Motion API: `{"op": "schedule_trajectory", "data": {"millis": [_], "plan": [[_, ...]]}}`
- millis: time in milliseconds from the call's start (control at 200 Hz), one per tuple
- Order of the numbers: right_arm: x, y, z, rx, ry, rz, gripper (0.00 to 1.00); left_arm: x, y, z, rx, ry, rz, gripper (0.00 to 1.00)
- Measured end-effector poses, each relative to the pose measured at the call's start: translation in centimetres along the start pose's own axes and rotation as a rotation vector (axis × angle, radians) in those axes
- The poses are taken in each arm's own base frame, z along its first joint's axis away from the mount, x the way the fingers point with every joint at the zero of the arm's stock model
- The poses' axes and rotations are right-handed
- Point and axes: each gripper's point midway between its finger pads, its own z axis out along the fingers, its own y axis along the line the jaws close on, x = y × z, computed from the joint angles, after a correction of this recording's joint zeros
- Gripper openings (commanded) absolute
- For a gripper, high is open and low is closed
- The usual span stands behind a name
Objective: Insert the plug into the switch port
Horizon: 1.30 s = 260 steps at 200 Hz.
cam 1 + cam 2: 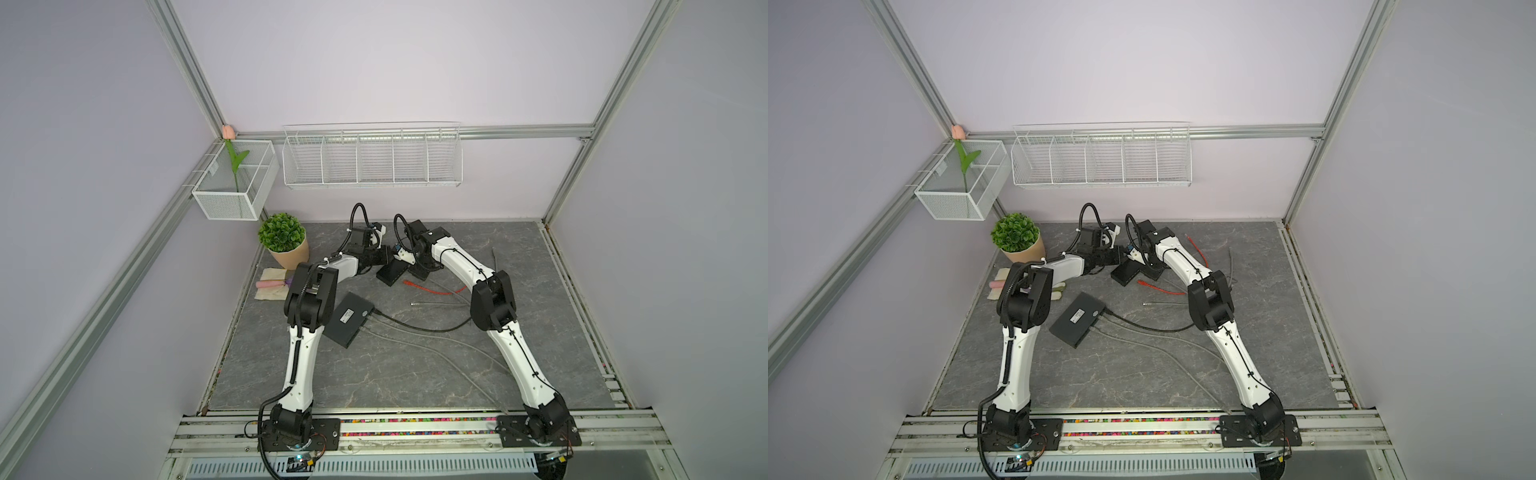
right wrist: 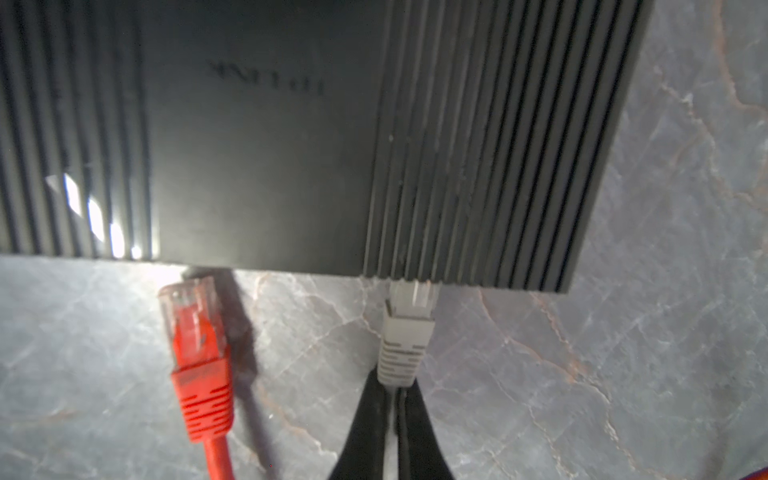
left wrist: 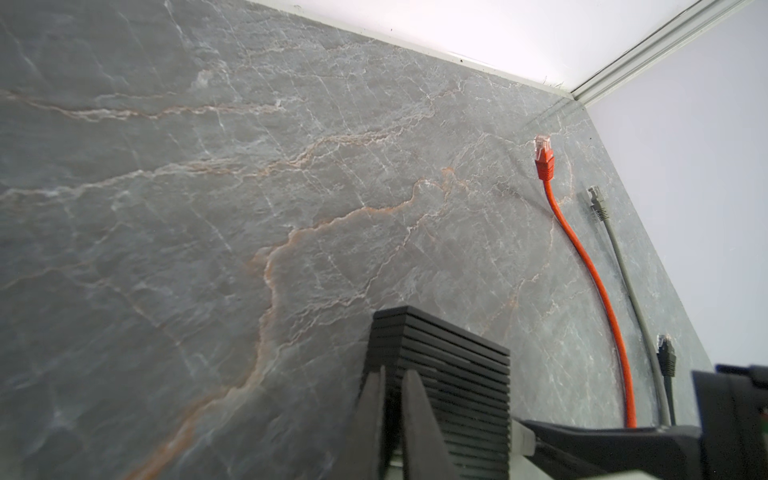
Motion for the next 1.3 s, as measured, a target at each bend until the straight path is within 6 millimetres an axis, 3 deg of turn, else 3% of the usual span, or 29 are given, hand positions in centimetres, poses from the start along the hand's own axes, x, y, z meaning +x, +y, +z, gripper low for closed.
{"op": "schedule_trajectory", "data": {"millis": [970, 1105, 1160, 1215, 1300], "plan": [[-0.1, -0.1, 0.2, 0.006, -0.010, 0.048, 0.06, -0.5, -0.2, 0.6, -0.035, -0.054, 0.032, 0.10], [0.0, 0.0, 0.1, 0.023, -0.036, 0.044, 0.09, -0.2, -0.4, 0.2, -0.034, -0.050, 0.024, 0.21], [0.0, 0.0, 0.0, 0.032, -0.053, 0.041, 0.13, 0.1, -0.5, -0.2, -0.033, -0.038, 0.013, 0.34], [-0.2, 0.0, 0.0, 0.042, -0.076, 0.039, 0.27, 0.6, -0.7, -0.9, -0.031, -0.020, -0.006, 0.41], [-1.5, 0.1, -0.5, 0.053, -0.154, 0.018, 0.40, 2.1, -1.0, -2.1, -0.013, 0.034, -0.066, 0.47]]}}
